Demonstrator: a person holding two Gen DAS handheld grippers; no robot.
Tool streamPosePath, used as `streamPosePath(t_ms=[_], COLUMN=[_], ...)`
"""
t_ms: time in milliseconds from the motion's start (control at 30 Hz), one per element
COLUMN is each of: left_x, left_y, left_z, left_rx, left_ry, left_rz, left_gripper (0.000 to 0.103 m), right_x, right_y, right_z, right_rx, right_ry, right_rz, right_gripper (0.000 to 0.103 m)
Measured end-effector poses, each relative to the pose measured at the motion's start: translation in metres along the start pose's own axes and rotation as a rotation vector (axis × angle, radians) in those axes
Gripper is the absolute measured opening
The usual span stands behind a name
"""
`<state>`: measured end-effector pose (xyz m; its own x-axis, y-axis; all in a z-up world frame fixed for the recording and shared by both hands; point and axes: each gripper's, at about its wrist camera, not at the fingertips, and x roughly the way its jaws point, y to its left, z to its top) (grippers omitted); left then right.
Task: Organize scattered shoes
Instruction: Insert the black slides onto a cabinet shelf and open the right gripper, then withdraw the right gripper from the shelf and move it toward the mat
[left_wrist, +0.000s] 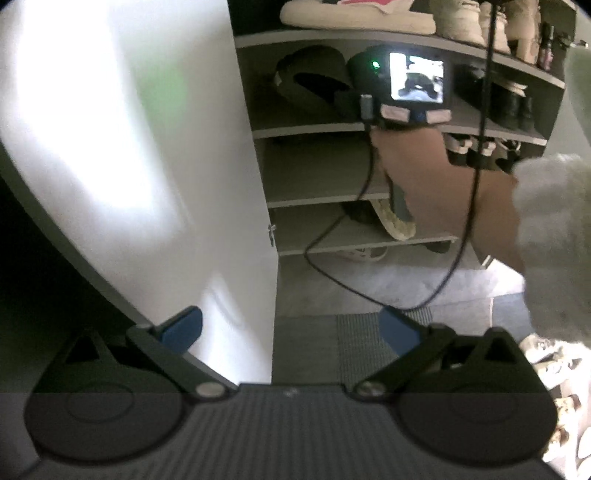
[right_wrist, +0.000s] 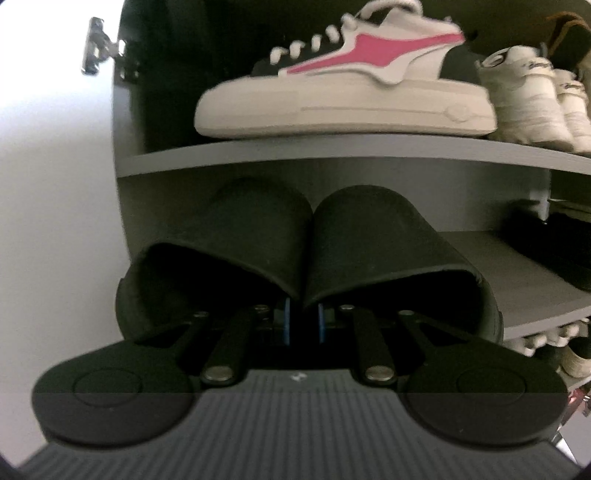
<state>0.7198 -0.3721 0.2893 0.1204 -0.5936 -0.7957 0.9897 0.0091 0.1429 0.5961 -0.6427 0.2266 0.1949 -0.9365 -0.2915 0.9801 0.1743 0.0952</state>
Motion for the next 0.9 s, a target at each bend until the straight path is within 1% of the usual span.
streamPosePath(t_ms=[333, 500, 667, 800, 900], left_x=[0.012, 0.015, 0.018, 0.023, 0.019], left_y=[0.006, 0.012, 0.017, 0.021, 0.019], left_z=[0.002, 0.001, -0.006, -0.010, -0.011], left_rx=[-0.010, -0.018, 0.000, -0.044, -0.058], left_ry=[0.031, 0.046, 0.023, 0.065, 0.068], left_rz=[0.006, 0.005, 0.026, 0.020, 0.015], left_gripper=[0.103, 0.103, 0.103, 0.103, 0.103], right_x=[0.055, 0.080, 0.106, 0.123, 0.138], right_y=[0.011, 0.019, 0.028, 0.028, 0.025], right_z=[-0.004, -0.009, -0.012, -0.013, -0.013], right_rx=[0.003, 0.008, -0.003, 0.007, 0.024], right_ry=[0.012, 0.007, -0.002, -0.014, -0.029], right_rz=[-0.017, -0.003, 0.003, 0.013, 0.024], right_gripper=[0.017, 0.017, 0.018, 0.018, 0.020])
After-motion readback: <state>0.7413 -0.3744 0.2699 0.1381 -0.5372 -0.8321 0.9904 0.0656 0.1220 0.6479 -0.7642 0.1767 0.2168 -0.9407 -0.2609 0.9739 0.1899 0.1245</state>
